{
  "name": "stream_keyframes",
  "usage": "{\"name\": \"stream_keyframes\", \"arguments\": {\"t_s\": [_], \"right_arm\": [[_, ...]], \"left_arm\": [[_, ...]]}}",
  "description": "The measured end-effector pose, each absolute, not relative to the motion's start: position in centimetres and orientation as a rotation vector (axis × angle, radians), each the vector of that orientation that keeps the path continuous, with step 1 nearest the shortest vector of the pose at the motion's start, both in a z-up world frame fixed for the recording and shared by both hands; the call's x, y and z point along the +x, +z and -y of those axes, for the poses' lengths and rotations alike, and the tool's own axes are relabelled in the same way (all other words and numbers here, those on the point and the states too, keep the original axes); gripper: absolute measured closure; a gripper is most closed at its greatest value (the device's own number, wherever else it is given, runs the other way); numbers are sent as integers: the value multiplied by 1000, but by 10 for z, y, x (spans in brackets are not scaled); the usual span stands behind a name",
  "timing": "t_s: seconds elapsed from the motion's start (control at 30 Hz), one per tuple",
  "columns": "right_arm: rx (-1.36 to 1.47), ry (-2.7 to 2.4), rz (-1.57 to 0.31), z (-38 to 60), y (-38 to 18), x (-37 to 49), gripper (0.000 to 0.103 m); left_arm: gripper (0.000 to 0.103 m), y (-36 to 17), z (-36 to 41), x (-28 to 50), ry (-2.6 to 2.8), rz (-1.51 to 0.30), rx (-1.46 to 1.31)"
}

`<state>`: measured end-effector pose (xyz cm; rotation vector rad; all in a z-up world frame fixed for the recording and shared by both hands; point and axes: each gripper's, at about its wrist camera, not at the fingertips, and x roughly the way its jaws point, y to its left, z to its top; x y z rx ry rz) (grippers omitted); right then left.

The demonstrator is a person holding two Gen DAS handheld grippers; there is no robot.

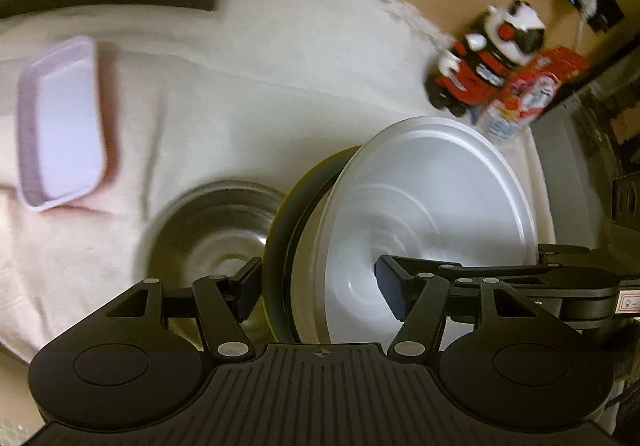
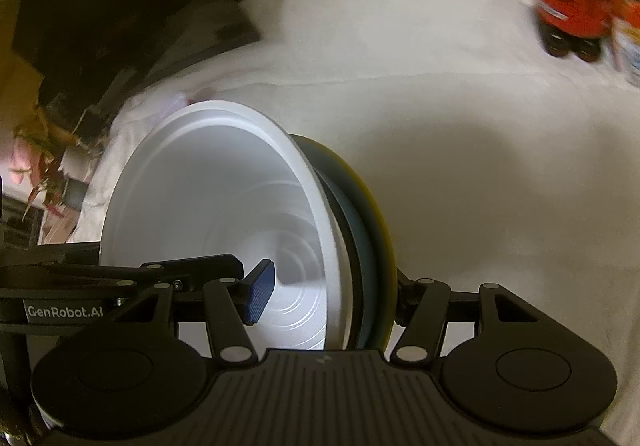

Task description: Organize plates and bowls

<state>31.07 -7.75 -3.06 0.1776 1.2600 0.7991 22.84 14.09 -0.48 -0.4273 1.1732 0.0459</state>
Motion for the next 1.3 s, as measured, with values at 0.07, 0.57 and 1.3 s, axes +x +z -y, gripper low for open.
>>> {"name": "stream_keyframes", "arguments": {"t_s": [0.07,0.57,1.3], "right_arm": [[169,821,-1260,63,-31,310,44],[98,847,-1463,-15,-99,304,46],[-71,890,-1122,-4,-49,296,42]], "left_arm": [[38,-9,-156,224,67,-1178,-441],[49,-68,-204,211,153,-1275,-426],[69,-36,-224,188,189,-1162,-349]]}}
